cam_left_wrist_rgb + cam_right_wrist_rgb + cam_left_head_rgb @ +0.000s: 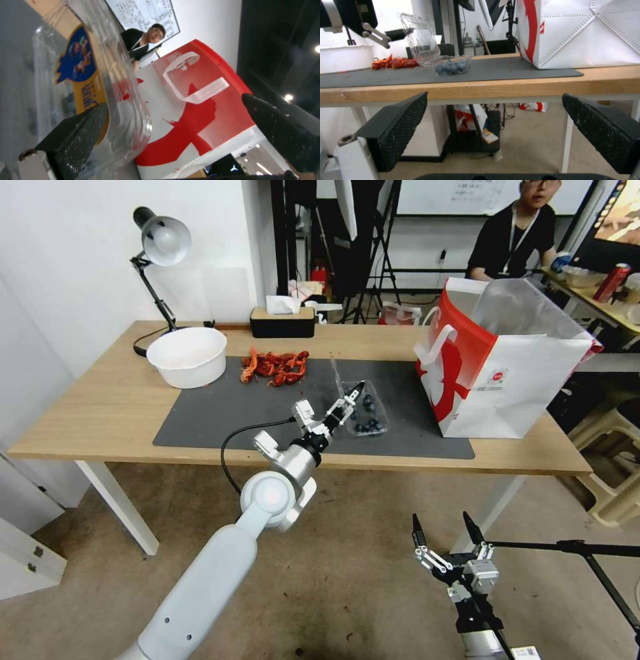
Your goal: Close the takeout container lid, then place the container into the takeout bag.
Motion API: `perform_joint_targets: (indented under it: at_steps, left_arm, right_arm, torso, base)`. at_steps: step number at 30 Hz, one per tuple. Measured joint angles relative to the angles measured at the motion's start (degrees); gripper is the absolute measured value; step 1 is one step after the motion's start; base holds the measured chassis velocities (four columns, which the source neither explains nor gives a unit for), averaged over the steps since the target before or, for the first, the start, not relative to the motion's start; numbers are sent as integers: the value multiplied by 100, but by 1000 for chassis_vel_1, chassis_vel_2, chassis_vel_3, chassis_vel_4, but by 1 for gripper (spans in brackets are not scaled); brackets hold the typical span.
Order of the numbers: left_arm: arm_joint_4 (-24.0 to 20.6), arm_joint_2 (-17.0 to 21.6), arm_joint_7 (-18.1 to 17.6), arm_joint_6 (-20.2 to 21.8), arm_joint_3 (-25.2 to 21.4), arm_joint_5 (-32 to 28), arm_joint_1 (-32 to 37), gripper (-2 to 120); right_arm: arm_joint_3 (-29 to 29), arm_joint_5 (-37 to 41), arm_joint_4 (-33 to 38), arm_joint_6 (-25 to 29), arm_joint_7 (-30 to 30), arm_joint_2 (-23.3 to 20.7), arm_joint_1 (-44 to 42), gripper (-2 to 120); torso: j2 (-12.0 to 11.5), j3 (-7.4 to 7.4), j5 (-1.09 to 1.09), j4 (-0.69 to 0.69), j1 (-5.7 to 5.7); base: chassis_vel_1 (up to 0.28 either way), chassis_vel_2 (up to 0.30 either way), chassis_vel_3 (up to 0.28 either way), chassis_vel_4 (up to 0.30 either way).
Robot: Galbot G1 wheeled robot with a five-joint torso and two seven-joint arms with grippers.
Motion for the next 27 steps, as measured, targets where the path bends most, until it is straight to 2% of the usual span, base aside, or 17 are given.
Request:
perform_joint_targets:
  at_steps: [11,13,14,16,18,20,21,23,24,25,26,27]
  left_arm:
    - [193,-23,121,43,47,-122,-311,100]
    - [236,-53,120,65,53,-164,-337,93]
    - [236,-53,120,65,53,-164,-337,93]
    - [268,-86,113,83,83,-168,-337,81]
    - [275,-92,111,84,93,-168,-337,79]
    - [340,-135,96,86,148,-167,-362,64]
    - [340,-135,96,86,148,-167,-362,64]
    - [399,-169,85,85,183,-172,-400,54]
    - [399,-169,85,85,183,-172,-400,54]
    - [437,-191,69,85,209,-175,-423,47]
    - [437,-191,69,85,209,-175,-423,47]
    - [479,-207,48,85,238,-175,-449,42]
  right_arm:
    - [6,8,22,6,3,5,-4,100]
    - [9,9,37,10,4,-2,-15,100]
    - [9,9,37,10,4,-2,-15,100]
    - [12,9,47,11,4,-10,-22,100]
    - [12,9,55,11,4,-12,-24,100]
    - [13,7,82,11,4,-16,-38,100]
    - [13,7,82,11,4,-16,-38,100]
    - [13,2,90,11,4,-12,-52,100]
    - [13,2,90,11,4,-12,-52,100]
    - [13,0,98,16,4,-10,-60,100]
    - [13,0,98,16,4,-10,-60,100]
    - [14,-2,107,26,3,-8,-69,100]
  torso:
    - [0,0,0,0,0]
    - [0,0,0,0,0]
    - [0,0,0,0,0]
    - [0,0,0,0,0]
    - [0,0,0,0,0]
    - [0,0,0,0,0]
    - [0,0,0,0,0]
    - [0,0,0,0,0]
    - [0,0,0,0,0]
    - [0,0,0,0,0]
    - [0,0,0,0,0]
    - [0,0,0,0,0]
  base:
    - [0,0,0,0]
    - [0,0,0,0]
    - [0,0,0,0]
    - [0,0,0,0]
    - [0,0,0,0]
    - [0,0,0,0]
    - [0,0,0,0]
    - [0,0,0,0]
    - [0,0,0,0]
    - [0,0,0,0]
    - [0,0,0,0]
    - [0,0,0,0]
